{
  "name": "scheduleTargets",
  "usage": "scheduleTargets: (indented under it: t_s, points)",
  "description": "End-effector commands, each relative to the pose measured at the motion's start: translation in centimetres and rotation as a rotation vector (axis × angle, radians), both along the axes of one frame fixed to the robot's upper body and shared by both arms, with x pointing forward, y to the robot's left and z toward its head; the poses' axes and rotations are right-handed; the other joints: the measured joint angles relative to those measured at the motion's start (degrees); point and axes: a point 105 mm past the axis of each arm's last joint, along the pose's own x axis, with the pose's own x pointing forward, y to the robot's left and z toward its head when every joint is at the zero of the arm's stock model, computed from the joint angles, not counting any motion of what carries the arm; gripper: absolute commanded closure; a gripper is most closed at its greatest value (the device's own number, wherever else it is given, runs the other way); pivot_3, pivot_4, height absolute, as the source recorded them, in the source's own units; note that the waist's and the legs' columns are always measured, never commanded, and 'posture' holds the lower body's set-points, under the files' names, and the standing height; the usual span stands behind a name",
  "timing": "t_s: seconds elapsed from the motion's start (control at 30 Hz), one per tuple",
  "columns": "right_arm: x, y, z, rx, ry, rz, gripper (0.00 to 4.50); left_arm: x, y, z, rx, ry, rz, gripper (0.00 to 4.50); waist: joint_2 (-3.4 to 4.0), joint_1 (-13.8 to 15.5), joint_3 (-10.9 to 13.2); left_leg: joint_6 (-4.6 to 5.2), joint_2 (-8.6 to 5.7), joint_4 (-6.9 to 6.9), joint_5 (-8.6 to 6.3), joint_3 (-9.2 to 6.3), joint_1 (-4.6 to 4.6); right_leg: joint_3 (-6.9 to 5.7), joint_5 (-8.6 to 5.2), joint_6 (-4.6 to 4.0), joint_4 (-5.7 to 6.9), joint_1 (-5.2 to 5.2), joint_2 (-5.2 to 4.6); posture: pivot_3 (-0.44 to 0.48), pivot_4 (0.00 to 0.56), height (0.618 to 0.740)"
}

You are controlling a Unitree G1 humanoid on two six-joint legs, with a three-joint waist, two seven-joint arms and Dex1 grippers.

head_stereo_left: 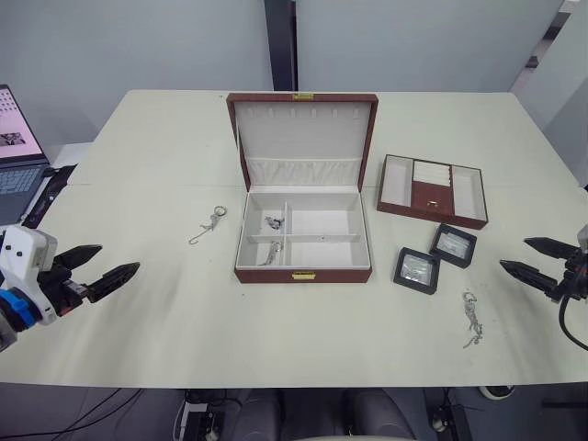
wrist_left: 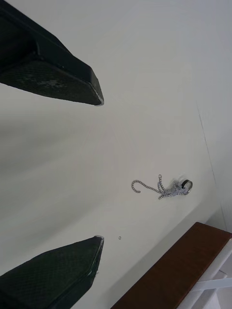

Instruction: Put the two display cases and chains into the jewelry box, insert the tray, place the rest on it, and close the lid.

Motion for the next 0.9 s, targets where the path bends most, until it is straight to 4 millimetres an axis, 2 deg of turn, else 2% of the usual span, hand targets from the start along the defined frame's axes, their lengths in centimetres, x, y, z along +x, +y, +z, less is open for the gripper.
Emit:
scheduleTargets:
  t_s: [0.03, 0.37, 0.67, 0.77, 0.9]
  points:
    - [0.0, -1.0, 1.3, -0.046, -0.041, -0.019, 0.00, -0.3, 1.2, 1.2, 0.037, -0.036, 0.038, 0.02, 0.00, 0.00, 0.00, 0.00, 0.00, 0.00, 0.00, 0.00, 0.00, 0.00, 0.00, 0.00, 0.00, 0.00, 0.00, 0.000, 0.150, 0.740]
    - [-0.1, -1.6, 0.8, -0.038, -0.029, -0.036, 0.00, -0.5, 1.3, 0.7, 0.046, -0.024, 0.042, 0.02, 0.00, -0.02, 0.00, 0.00, 0.01, 0.00, 0.00, 0.01, 0.01, 0.01, 0.00, 0.00, 0.03, 0.00, 0.00, 0.000, 0.150, 0.740]
    - [0.6, -1.0, 1.1, -0.037, -0.044, -0.014, 0.00, -0.5, 0.9, 0.6, 0.053, -0.019, 0.023, 0.02, 0.00, -0.06, 0.00, 0.00, 0.01, 0.00, 0.00, 0.05, 0.03, 0.03, 0.00, 0.00, 0.06, -0.01, 0.00, 0.000, 0.150, 0.740]
    - [0.7, -0.4, 1.5, -0.033, -0.055, 0.010, 0.00, -0.3, 0.0, 0.6, 0.062, -0.021, -0.030, 0.02, 0.00, -0.03, 0.00, 0.00, 0.01, 0.00, 0.00, 0.03, 0.02, 0.01, 0.00, 0.00, 0.06, -0.01, -0.01, 0.000, 0.150, 0.740]
    - [0.7, 1.9, 3.1, -0.022, -0.069, 0.117, 0.00, -0.2, -3.5, 1.0, 0.108, -0.029, -0.231, 0.02, 0.01, -0.02, 0.00, 0.00, 0.00, 0.00, 0.00, 0.04, 0.01, 0.02, 0.00, 0.00, 0.06, -0.01, -0.02, 0.000, 0.150, 0.740]
